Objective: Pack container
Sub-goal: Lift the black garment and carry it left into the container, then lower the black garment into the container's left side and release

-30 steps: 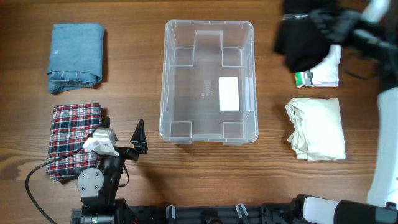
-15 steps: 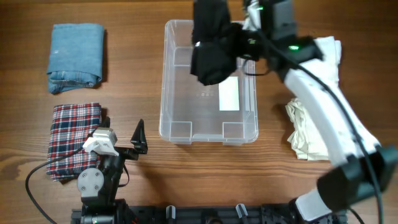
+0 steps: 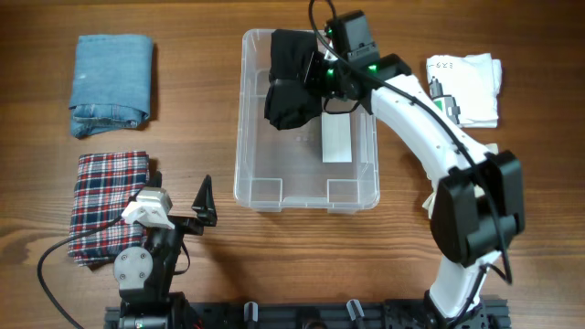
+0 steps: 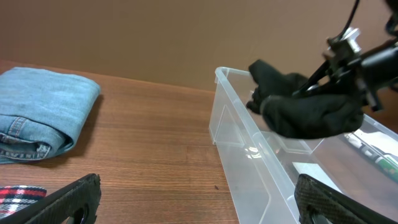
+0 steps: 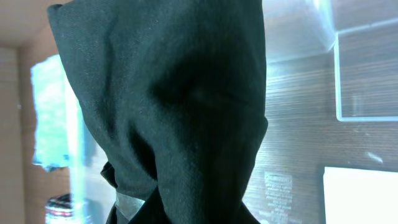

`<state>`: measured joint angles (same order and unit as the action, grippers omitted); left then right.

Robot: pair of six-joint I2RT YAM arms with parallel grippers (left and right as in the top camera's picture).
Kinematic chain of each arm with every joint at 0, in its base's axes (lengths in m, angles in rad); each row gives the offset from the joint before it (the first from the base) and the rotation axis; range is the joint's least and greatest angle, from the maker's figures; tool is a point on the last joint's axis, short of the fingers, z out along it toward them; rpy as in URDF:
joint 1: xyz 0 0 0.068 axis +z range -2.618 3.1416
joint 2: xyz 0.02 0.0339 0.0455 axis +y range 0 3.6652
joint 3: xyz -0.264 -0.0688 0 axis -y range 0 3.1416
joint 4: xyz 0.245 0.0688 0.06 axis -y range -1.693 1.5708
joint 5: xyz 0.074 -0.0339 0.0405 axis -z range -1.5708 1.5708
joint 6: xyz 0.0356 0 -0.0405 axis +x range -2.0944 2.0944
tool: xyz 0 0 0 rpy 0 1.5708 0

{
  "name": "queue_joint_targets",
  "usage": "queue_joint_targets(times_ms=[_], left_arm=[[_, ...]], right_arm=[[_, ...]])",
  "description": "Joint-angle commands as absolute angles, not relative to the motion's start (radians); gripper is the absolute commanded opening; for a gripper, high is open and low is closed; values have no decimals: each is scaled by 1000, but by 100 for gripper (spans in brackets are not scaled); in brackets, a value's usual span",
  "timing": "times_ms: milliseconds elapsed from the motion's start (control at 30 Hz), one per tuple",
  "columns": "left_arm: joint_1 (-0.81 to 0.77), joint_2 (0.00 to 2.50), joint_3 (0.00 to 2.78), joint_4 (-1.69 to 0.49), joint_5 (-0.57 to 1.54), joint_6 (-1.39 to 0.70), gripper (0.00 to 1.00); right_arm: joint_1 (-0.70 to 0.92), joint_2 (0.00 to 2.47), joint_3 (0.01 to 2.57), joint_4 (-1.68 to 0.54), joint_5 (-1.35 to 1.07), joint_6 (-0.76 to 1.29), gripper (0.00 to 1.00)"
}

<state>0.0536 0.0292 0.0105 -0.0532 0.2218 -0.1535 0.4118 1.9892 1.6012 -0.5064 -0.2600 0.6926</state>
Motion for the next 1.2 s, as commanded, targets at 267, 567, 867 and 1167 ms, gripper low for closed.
queue_joint_targets(times_ms=[267, 567, 867, 1167], left_arm=[[60, 28, 6, -57, 212, -134, 100], [60, 28, 6, -57, 212, -134, 100], [60, 28, 6, -57, 212, -134, 100], [60, 28, 6, -57, 212, -134, 100]], right_arm=[[460, 2065, 1611, -464, -189, 710, 9], [498, 2085, 1611, -467, -172, 709, 9], [503, 2089, 1608, -470, -149, 707, 10], [508, 2104, 1608, -465, -149, 710, 19]])
